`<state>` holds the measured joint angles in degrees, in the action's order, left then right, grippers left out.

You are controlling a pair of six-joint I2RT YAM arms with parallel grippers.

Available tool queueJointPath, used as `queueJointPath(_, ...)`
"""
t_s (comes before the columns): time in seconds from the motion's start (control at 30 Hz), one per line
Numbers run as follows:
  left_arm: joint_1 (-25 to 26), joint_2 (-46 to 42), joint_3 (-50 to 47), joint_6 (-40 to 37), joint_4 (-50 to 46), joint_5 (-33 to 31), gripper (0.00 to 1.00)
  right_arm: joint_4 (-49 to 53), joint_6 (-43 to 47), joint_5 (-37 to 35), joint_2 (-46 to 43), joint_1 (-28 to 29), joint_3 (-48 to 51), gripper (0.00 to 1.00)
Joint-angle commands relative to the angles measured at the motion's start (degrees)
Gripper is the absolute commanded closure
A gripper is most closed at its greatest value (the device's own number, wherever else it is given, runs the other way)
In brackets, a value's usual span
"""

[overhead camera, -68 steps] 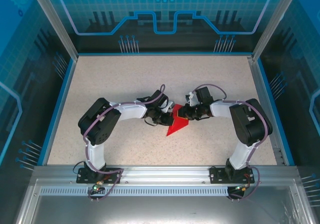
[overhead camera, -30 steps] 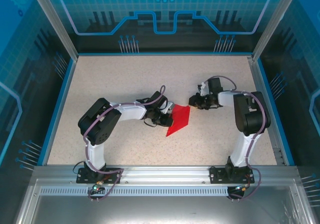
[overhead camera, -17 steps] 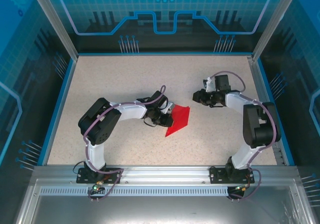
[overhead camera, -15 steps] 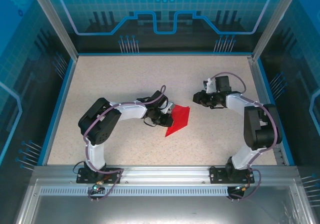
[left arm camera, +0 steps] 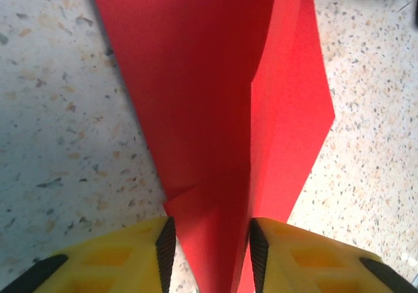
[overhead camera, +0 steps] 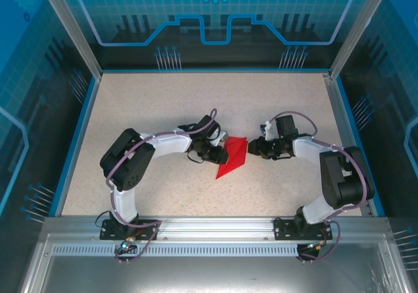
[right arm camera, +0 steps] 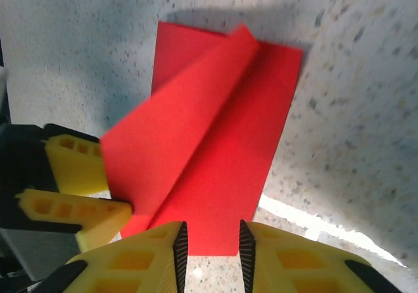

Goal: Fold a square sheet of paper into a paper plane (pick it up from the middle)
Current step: Fourth fold the wing at the center of the table.

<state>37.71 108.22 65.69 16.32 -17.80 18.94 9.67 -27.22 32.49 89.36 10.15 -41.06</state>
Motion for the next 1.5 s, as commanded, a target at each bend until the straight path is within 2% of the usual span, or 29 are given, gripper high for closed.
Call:
queueJointPath(0.0,-0.1,-3.2,2.0,-1.1,-3.1,0.2,0.61,-2.4,-2.1,2.2,-0.9,1.5,1.6,0.69)
queueJointPath(0.2,0.5,-2.1,3.2,-1.2,-3.3,3.0,0.62,-5.4,-4.1,2.8,-0.5,2.3,2.4,0.67)
queueJointPath(0.37,0.6,-0.3,3.8,-1.3,-3.5,3.2,0.70,-8.1,-5.7,4.2,0.3,2.6,3.5,0.66)
queueJointPath(0.47,0.7,0.3,4.1,-1.4,-4.1,2.9,0.72,-9.1,-6.2,4.6,0.7,2.8,4.1,0.64)
queueJointPath(0.73,0.6,1.6,4.2,-1.6,-4.3,3.0,0.88,-12.0,-8.4,5.6,1.6,4.1,4.5,0.60)
queueJointPath(0.9,0.3,0.9,4.4,-0.8,-3.3,5.4,0.95,-16.0,-11.2,7.1,3.0,5.2,5.0,0.59)
queueJointPath(1.1,-1.1,0.2,3.0,0.7,-1.3,7.8,0.95,-20.5,-14.4,8.1,4.2,6.1,5.0,0.57)
queueJointPath(1.47,-2.2,0.7,1.1,0.8,-0.4,6.1,0.81,-22.8,-15.8,7.3,8.1,8.6,3.3,0.57)
